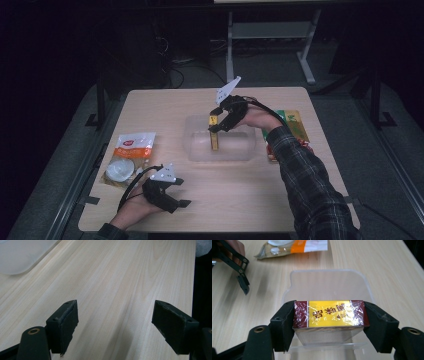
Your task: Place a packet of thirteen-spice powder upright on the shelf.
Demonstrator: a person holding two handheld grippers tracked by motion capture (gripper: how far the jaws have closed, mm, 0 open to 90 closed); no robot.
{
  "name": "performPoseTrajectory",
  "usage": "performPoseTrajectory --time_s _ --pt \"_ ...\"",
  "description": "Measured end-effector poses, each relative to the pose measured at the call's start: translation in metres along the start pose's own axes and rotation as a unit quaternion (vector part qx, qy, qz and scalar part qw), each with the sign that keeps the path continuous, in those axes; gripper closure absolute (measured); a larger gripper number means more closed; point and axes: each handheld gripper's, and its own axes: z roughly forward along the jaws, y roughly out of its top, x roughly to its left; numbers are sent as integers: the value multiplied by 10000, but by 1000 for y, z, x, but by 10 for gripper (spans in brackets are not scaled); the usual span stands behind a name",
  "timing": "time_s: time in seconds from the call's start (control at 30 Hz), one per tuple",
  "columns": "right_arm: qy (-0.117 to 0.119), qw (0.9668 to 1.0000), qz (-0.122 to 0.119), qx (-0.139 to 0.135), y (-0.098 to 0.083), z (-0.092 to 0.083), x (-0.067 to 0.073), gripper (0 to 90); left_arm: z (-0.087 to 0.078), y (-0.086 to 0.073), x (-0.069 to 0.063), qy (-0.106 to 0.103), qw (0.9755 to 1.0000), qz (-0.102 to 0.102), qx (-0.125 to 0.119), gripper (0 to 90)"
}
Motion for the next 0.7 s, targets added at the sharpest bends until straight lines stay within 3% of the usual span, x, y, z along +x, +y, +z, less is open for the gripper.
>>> performPoseTrajectory --time_s 0.23,0.3,0.47,0.5,0.67,0.7 --pt "2 9998 157 94 -8 9 0 299 0 0 1 7 10000 7 51 206" --pt "-71 9995 293 25 -10 6 2 259 0 0 1 -3 10000 -14 45 206" --pt "-249 9991 312 -169 -7 -7 4 214 0 0 1 -10 10000 -29 45 206" --pt "-272 9985 412 -216 -6 -12 8 204 0 -1 1 0 10000 -20 35 206" --pt "-358 9974 424 -453 -6 -27 26 191 1 -1 2 -4 10000 -17 34 206" --pt "-438 9965 501 -504 -9 -33 37 193 1 -1 2 -2 10000 -7 45 206"
